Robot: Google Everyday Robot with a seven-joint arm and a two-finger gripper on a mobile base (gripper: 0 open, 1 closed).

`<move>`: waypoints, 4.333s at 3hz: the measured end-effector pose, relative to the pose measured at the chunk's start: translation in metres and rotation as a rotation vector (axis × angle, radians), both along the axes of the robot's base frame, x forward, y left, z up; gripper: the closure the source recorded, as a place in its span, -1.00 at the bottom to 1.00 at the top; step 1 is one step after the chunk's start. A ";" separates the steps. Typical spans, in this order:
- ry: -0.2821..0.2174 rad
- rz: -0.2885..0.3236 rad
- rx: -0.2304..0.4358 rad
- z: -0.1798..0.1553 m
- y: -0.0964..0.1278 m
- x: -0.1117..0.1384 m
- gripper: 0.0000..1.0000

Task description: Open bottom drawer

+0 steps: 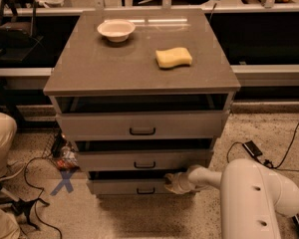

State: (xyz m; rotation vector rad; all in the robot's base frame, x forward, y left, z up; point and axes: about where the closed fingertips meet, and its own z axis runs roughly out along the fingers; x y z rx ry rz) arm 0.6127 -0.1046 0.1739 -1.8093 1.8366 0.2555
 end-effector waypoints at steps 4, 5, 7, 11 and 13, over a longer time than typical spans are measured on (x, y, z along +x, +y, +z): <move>0.000 0.000 0.000 0.010 0.000 0.000 0.20; 0.000 0.000 0.000 0.010 0.000 0.000 -0.26; 0.000 0.000 0.000 0.010 0.000 0.000 -1.00; 0.007 -0.010 -0.046 -0.007 0.009 -0.003 -0.68; -0.003 -0.015 -0.021 -0.007 0.006 -0.006 0.25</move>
Offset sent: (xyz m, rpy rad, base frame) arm -0.1108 -0.1175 0.0250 0.0139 -0.0243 -0.2423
